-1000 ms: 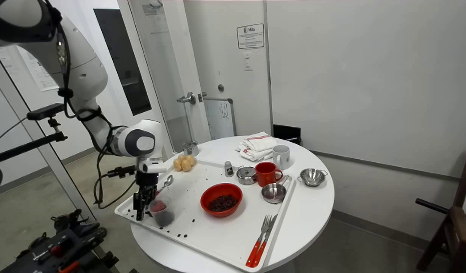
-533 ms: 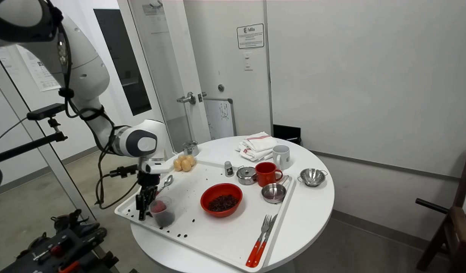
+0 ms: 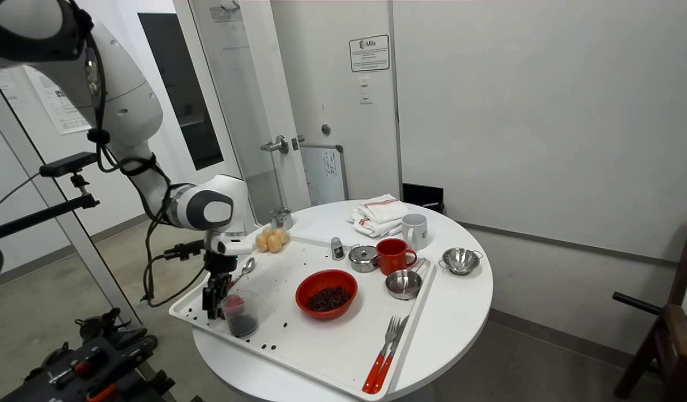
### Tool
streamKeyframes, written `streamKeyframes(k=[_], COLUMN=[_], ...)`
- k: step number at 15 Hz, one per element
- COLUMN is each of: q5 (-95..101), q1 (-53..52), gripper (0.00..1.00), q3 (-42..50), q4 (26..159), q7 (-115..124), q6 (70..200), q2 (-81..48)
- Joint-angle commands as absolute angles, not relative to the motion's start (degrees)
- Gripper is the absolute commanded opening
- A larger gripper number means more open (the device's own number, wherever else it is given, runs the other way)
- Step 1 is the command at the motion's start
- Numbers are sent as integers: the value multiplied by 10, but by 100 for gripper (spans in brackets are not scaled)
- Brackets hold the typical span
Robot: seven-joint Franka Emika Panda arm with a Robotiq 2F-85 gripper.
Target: Pour some contents from the clear jar into the orange bowl
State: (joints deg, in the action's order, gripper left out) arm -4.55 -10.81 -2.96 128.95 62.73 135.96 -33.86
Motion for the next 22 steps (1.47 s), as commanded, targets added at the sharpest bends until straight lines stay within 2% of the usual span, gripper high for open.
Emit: streamKeyframes(k=[1, 10, 11, 12, 14, 15, 22], q5=[-68, -62, -57, -57, -57, -57, -157], q1=[-105, -114, -114, -113, -113, -114, -60], gripper=[12, 12, 10, 26, 26, 12, 12], q3=[-28, -12, -16, -15, -14, -14, -23], q4=[1271, 1105, 1140, 1128, 1132, 1134, 1014], q7=[600, 649, 631, 632, 632, 632, 616], q6=[1343, 1204, 1243, 1236, 1237, 1238, 1120], q2=[-333, -331, -330, -329, -331, -332, -386])
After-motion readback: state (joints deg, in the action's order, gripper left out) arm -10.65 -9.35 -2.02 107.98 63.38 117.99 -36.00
